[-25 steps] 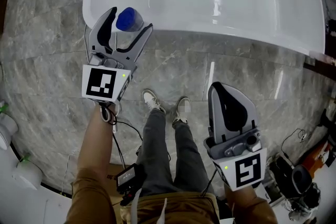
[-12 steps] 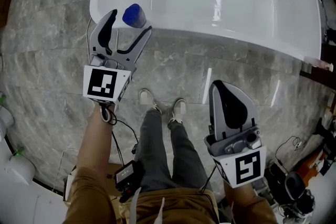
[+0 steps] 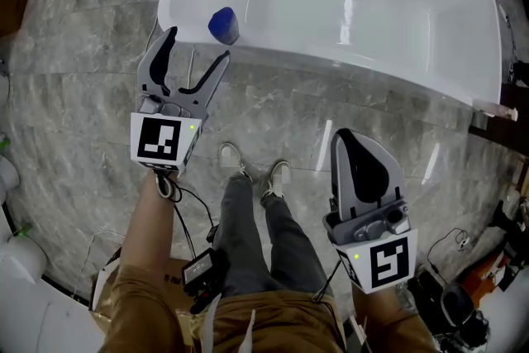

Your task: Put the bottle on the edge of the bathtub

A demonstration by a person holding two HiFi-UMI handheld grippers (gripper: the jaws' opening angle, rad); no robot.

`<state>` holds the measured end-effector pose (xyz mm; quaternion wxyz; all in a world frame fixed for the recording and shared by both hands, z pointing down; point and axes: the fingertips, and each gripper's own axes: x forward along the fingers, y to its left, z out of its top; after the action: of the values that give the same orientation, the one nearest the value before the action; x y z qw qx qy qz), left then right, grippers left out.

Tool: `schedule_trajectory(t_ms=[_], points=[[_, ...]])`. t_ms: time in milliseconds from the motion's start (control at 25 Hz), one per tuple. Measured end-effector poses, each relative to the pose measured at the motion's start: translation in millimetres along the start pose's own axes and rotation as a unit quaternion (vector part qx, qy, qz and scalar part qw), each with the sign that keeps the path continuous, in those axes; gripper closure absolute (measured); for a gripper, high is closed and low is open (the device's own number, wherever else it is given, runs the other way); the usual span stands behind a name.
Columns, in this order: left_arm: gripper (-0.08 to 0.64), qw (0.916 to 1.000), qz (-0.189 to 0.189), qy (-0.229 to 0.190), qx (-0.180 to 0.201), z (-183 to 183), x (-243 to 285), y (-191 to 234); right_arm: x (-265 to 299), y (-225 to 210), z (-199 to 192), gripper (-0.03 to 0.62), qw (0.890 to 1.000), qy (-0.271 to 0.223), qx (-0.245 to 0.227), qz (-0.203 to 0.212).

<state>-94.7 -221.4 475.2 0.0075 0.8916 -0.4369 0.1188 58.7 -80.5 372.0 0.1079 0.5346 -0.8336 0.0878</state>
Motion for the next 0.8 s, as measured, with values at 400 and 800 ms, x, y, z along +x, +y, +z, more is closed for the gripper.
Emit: schedule_trajectory(t_ms=[400,800], points=[[0.195,0.9998,0.018,0.000,0.011,39.7,-26.6,-8.7,-36.5,-1.2,45.9,0.588,1.000,-0.018,-0.020,-0.007],[0.232,0.9992,0.034,-0.009,0.019,85.9,-56.2,-23.3,-77.0,5.9,78.0,0.588,0.999,-0.039,-0.025,-0.006]])
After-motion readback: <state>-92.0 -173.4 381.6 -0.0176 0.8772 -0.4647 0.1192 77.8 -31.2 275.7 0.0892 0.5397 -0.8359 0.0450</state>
